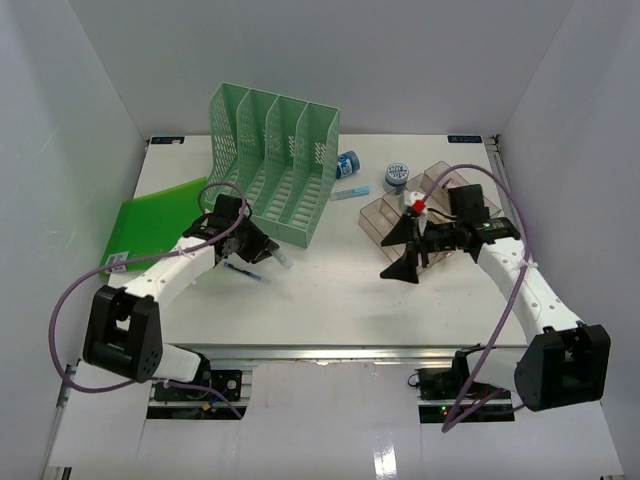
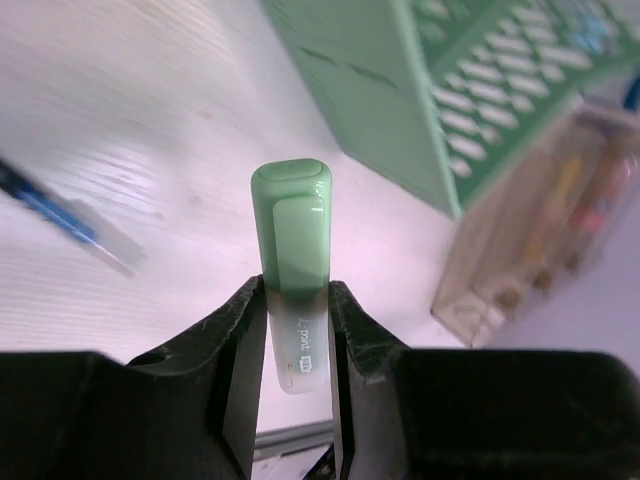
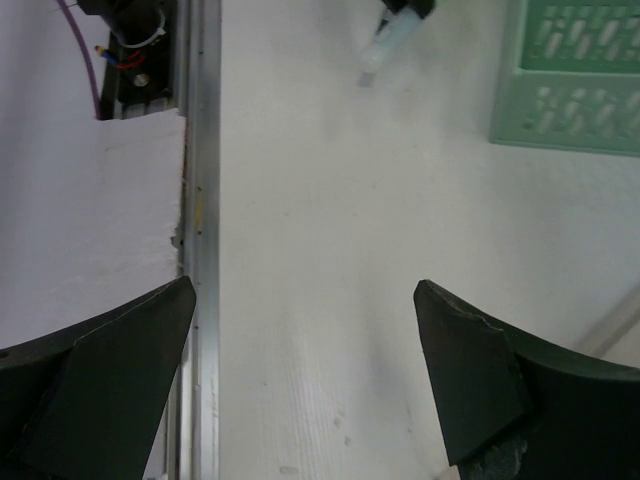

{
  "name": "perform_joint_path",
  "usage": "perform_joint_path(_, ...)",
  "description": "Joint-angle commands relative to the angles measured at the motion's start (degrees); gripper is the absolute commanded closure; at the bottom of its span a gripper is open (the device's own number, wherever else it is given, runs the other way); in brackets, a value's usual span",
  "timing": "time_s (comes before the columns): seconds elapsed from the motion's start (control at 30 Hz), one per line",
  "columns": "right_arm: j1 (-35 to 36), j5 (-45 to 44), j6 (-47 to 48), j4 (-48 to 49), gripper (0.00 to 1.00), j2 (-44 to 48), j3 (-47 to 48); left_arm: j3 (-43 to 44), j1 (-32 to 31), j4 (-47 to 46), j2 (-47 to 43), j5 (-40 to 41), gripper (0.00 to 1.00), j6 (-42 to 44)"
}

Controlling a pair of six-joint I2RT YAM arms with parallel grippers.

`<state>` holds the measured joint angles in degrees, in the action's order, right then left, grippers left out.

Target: Organize the desk

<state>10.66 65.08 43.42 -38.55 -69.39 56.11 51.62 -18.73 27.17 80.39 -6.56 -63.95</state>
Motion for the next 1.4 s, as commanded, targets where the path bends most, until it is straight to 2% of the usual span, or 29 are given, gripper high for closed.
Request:
perform_joint_path(0.0,13.1,-9.8,-20.4,14.5,0.08,0.2,-2.3,-6.6,-5.8,-17.4,-10.2,-10.1,1.00,9.3)
perform_joint_path(0.13,18.6,-14.7,-36.0,24.8,0.10,-0.4,-2.4,-9.6,-9.6,-27.3,-12.8,-12.5,1.00,11.3)
perform_joint_path(0.3,27.1,-34.6,-52.4,28.8,0.10,-3.0,0.8,-9.2,-14.0,-33.6,-10.0,-11.8,1.00,10.3)
perform_joint_path(0.47,27.7,-37.3,-55.5,27.8,0.10,-8.9,3.6,-6.6,-17.2,-36.3,-6.2,-10.9,1.00,9.2)
perform_joint_path(0.57,27.7,-38.8,-55.5,28.8,0.01,-9.3,3.3,-5.6,-17.8,-37.6,-4.5,-11.3,1.00,8.3)
perform_joint_path(0.67,27.7,-41.3,-54.5,29.2,0.19,-9.3,3.0,-5.2,-18.4,-39.2,-3.5,-11.5,1.00,7.1)
perform_joint_path(0.87,27.8,-42.3,-53.9,29.9,0.41,-10.4,2.9,-5.3,-18.6,-41.1,-2.9,-12.0,1.00,5.8)
perform_joint_path(0.93,27.8,-41.5,-53.8,29.9,0.58,-11.2,3.2,-5.8,-18.7,-42.3,-2.6,-12.3,1.00,5.1)
perform_joint_path(1.03,27.6,-40.7,-53.6,29.9,0.77,-12.0,3.7,-6.2,-18.7,-43.9,-2.1,-12.8,1.00,4.0)
perform_joint_path(1.13,27.4,-39.8,-53.0,29.9,0.89,-11.8,3.7,-6.4,-18.8,-44.7,-2.0,-13.2,0.98,3.6)
perform_joint_path(1.17,27.2,-39.5,-52.8,29.8,0.92,-11.6,3.6,-6.4,-18.8,-44.9,-2.0,-13.3,0.94,3.5)
perform_joint_path(1.3,24.8,-36.5,-50.7,29.7,0.92,-10.1,3.1,-5.8,-18.8,-44.3,-3.0,-13.8,0.43,5.0)
perform_joint_path(1.37,22.6,-34.5,-48.4,29.3,0.92,-8.5,2.3,-5.0,-18.7,-43.5,-4.0,-13.0,0.32,7.7)
